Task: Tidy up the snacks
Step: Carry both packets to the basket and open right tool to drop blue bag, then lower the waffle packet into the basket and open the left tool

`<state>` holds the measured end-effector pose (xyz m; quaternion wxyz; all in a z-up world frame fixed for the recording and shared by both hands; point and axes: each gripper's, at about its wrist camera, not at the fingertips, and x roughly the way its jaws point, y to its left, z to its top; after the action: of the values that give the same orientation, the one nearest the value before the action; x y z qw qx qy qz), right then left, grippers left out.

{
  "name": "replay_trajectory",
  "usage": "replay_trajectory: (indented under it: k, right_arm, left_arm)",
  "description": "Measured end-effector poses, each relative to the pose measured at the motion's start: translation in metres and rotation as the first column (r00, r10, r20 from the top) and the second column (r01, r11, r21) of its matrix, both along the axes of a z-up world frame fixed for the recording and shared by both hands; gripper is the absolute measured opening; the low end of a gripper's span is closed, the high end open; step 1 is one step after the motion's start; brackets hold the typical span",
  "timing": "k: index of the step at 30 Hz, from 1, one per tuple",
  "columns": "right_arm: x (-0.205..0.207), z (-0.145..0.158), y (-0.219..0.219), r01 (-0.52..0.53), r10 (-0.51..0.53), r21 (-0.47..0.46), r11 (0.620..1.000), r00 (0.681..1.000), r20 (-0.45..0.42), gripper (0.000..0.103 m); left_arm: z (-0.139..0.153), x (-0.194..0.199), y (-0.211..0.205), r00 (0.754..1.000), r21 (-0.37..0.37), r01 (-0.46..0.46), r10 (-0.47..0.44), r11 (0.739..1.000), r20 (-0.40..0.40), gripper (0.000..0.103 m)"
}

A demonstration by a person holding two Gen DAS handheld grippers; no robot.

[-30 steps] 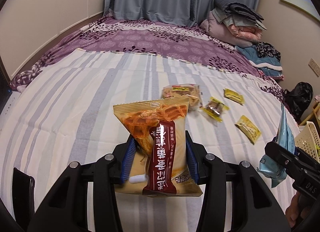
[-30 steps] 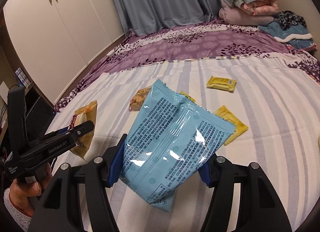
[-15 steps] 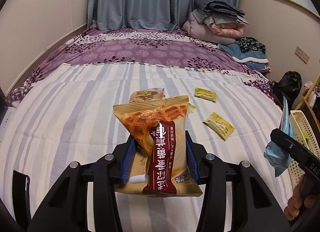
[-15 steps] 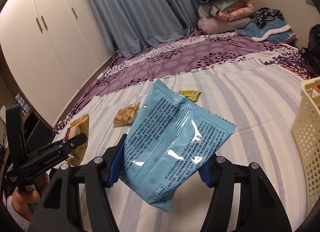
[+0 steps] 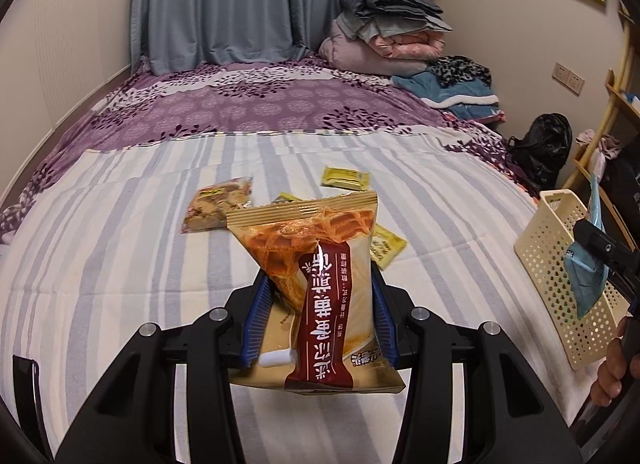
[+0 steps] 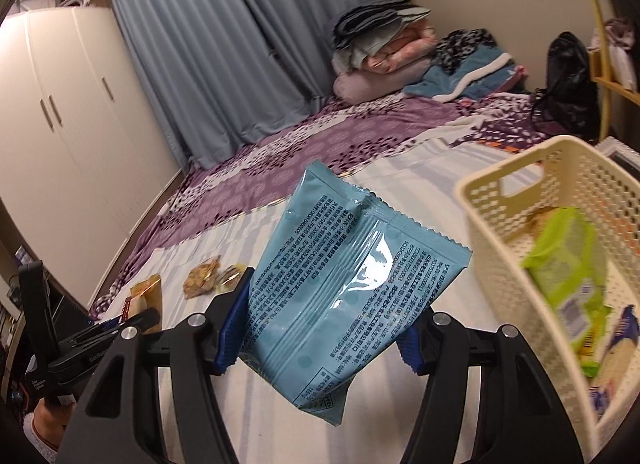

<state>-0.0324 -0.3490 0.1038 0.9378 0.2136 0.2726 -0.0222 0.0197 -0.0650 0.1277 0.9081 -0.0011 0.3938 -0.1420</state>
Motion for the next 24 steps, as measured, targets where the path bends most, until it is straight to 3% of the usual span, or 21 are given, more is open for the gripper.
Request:
replay_trajectory:
  k: [7,12,22,24]
  right_arm:
    - [-0.038,0.002,-0.050,0.147,-0.147,-0.035,0.989,0.989,0.003,0.062]
    - [-0.061,-0.006,-0.085,0.263,-0.264,-0.060,0.963,0.964,-0.019,0.062]
    - [-0.088,-0.021,-0.133,0.360,-0.366,-0.083,0.929,0.928,-0.070,0.063]
    - [-0.093,-0.023,-0.140,0.377,-0.382,-0.078,0.923,0.921,-0.072,0.068]
  left_arm:
    - [0.004,-0.003,-0.033,0.997,0.001,0.071,-0.071,0.997,0.003,0.047]
    - [0.009,-0.007,-0.054,0.993,-0.002,0.118,-0.118,0.993,0.010,0.047]
    - [0.015,-0.020,-0.094,0.977,0.015,0.211,-0.211,0.977,0.023,0.047]
    - [0.017,-0.022,-0.102,0.973,0.017,0.230,-0.230,0.973,0.025,0.047]
